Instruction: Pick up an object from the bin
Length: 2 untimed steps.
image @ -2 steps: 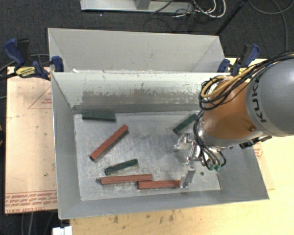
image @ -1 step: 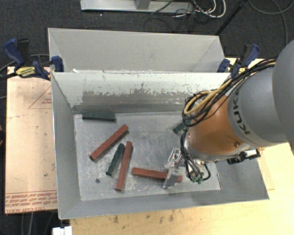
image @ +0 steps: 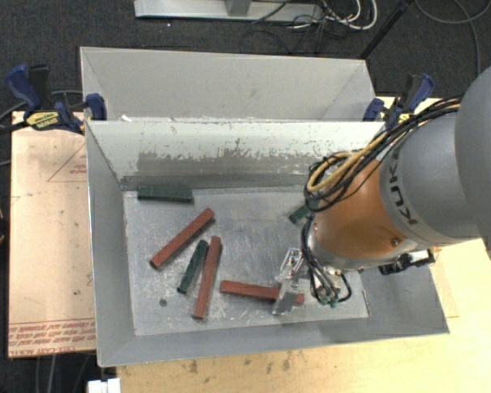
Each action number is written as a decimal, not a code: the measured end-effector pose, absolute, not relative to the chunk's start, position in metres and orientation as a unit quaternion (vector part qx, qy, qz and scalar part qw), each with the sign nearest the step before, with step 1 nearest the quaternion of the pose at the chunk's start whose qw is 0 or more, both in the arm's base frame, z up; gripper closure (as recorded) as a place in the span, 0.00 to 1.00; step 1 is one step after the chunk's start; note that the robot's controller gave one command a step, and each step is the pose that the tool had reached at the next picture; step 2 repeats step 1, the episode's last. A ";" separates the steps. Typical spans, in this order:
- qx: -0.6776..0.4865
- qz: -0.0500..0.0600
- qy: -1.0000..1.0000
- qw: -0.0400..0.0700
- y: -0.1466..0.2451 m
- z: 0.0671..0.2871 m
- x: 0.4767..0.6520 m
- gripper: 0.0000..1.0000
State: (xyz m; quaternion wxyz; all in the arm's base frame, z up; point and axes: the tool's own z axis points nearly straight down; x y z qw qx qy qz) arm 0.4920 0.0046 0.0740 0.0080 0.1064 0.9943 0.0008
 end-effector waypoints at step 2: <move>0.090 0.000 0.996 0.001 0.003 0.202 0.509 1.00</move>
Offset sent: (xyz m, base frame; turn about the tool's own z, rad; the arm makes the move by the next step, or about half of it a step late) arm 0.0000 0.0000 0.0000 0.0000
